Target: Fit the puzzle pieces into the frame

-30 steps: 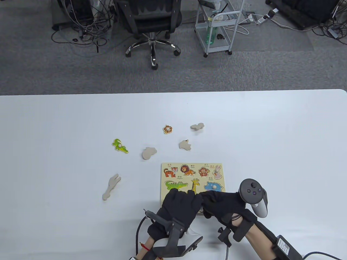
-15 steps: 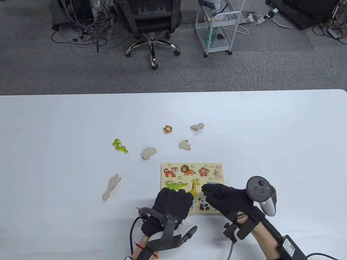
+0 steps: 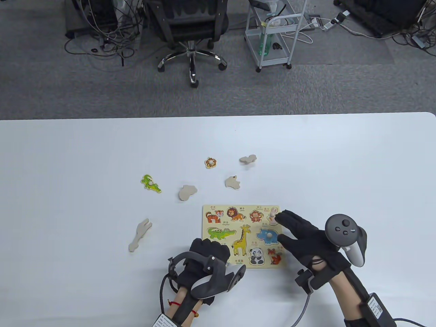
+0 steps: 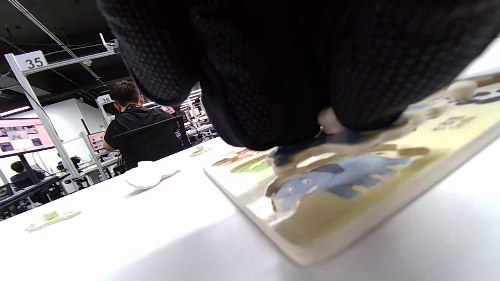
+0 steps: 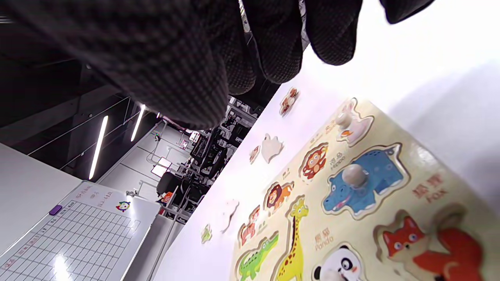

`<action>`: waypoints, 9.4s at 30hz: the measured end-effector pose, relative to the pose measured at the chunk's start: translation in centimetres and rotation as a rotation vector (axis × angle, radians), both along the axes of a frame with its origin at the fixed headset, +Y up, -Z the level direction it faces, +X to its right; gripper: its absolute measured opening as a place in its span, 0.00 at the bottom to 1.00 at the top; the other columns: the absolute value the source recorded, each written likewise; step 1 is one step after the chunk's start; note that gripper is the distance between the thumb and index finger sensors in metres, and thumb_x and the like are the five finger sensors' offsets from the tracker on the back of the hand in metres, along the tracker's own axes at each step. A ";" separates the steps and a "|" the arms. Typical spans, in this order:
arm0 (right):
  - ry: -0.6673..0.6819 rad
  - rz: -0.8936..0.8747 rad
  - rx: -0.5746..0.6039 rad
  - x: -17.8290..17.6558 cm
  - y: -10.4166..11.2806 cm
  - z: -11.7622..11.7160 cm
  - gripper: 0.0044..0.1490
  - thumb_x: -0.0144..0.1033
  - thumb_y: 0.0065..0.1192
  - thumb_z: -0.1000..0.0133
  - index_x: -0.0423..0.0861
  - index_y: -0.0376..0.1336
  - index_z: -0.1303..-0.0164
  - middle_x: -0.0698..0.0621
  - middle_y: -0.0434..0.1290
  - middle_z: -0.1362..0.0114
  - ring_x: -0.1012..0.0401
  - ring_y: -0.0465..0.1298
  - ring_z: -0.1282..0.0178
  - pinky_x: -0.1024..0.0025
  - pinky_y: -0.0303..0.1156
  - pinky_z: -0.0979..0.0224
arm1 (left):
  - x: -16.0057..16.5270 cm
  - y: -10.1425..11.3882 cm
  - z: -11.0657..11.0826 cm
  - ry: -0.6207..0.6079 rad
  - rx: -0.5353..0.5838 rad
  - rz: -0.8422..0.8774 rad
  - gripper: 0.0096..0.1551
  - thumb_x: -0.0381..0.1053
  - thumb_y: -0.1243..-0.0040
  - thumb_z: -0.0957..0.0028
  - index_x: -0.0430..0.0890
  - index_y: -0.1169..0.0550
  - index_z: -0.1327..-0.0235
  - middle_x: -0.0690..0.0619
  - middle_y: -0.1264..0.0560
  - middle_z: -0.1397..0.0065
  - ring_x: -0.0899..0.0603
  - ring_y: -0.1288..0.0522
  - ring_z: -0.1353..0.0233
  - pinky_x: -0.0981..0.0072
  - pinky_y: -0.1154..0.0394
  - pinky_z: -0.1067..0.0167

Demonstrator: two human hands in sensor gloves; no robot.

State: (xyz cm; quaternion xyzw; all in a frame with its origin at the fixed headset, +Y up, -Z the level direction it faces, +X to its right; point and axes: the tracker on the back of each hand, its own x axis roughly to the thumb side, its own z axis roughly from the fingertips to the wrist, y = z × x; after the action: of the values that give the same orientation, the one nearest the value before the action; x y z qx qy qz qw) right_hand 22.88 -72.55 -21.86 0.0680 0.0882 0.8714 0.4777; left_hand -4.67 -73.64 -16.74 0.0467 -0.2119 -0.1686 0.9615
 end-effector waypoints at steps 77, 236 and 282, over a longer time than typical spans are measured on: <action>0.024 0.799 -0.047 -11.3 2.7 -23.3 0.37 0.34 0.81 0.51 0.57 0.67 0.31 0.51 0.67 0.17 0.38 0.65 0.18 0.30 0.57 0.21 | -6.4 0.7 -2.2 0.270 -0.174 0.365 0.39 0.72 0.48 0.52 0.62 0.29 0.25 0.52 0.32 0.15 0.38 0.29 0.18 0.41 0.36 0.25; -0.083 0.053 0.032 1.0 -0.9 -0.3 0.43 0.43 0.83 0.53 0.46 0.67 0.28 0.39 0.65 0.18 0.37 0.58 0.17 0.29 0.51 0.22 | 0.4 3.8 -7.5 0.042 -0.010 -0.019 0.22 0.57 0.25 0.57 0.63 0.14 0.48 0.60 0.11 0.39 0.50 0.11 0.45 0.52 0.21 0.34; -0.083 0.084 0.131 0.0 -0.1 0.4 0.38 0.42 0.77 0.50 0.44 0.68 0.30 0.36 0.67 0.21 0.34 0.65 0.23 0.27 0.55 0.26 | 2.2 1.6 -13.3 0.197 -0.109 -0.088 0.30 0.62 0.26 0.59 0.65 0.18 0.40 0.62 0.17 0.30 0.49 0.15 0.34 0.50 0.26 0.28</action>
State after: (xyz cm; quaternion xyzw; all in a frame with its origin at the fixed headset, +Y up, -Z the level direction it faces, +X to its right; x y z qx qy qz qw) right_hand 22.87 -72.67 -21.49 0.0591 0.0137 0.8968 0.4383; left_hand -2.51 -72.00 -30.07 -0.0317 -0.1271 -0.2027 0.9704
